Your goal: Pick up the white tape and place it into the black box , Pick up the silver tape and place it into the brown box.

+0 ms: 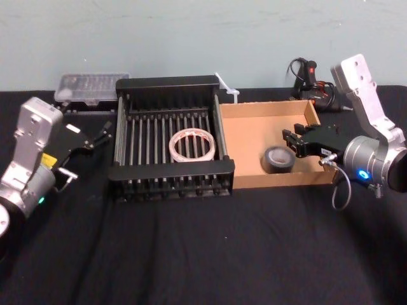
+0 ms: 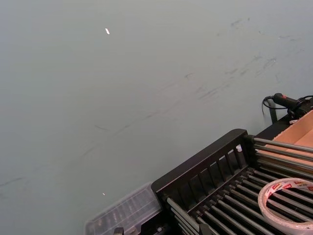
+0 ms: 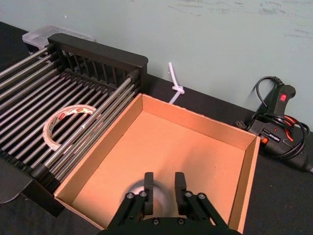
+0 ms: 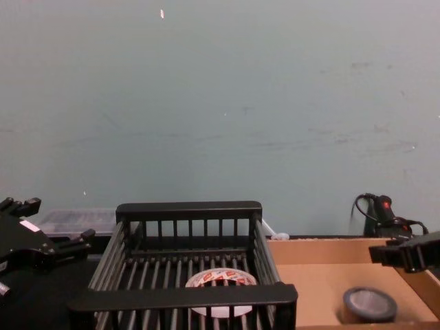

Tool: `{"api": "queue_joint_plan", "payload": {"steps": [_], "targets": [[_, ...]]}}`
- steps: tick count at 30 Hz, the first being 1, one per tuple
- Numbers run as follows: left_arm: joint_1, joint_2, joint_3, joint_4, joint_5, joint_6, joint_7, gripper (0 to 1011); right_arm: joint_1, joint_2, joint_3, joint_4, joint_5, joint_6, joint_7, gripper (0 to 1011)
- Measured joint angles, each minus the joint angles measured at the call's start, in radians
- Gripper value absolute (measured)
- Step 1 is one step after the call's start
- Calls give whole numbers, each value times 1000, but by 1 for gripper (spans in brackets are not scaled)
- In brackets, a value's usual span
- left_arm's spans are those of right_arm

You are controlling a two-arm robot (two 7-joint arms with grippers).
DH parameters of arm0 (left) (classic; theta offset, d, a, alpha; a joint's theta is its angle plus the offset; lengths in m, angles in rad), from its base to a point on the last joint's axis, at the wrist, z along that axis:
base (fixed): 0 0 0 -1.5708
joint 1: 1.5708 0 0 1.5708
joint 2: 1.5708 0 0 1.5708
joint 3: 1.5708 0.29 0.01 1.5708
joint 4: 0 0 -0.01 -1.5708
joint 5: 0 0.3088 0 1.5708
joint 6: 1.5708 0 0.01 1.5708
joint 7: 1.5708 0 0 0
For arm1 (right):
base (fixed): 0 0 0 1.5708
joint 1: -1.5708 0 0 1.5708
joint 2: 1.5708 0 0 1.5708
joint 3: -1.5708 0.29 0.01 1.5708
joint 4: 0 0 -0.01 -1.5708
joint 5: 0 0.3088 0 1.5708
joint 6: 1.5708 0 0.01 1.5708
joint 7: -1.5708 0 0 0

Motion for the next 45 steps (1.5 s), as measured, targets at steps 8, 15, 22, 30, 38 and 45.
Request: {"api": "queue_joint_plan", "payload": {"steps": [8, 15, 22, 30, 38, 45], "targets": [[0, 0, 0, 0, 0, 0, 0, 1001, -1, 1, 0, -1, 0, 0, 0, 507], [0, 0, 0, 0, 0, 0, 0, 1001, -1, 1, 0, -2, 1, 0, 1, 747], [0, 0, 0, 0, 0, 0, 0, 1001, -1, 1, 0, -2, 1, 0, 1, 935], [0, 0, 0, 0, 0, 0, 0, 1001, -4, 4, -1, -4, -8, -12, 2, 1002], [0, 0, 0, 0, 0, 0, 0, 1001, -63, -11, 24, -37, -96, -164, -89, 1002], [0, 0, 0, 0, 0, 0, 0, 1001, -124, -25, 59, -40, -161, -315, -167, 1002]]}}
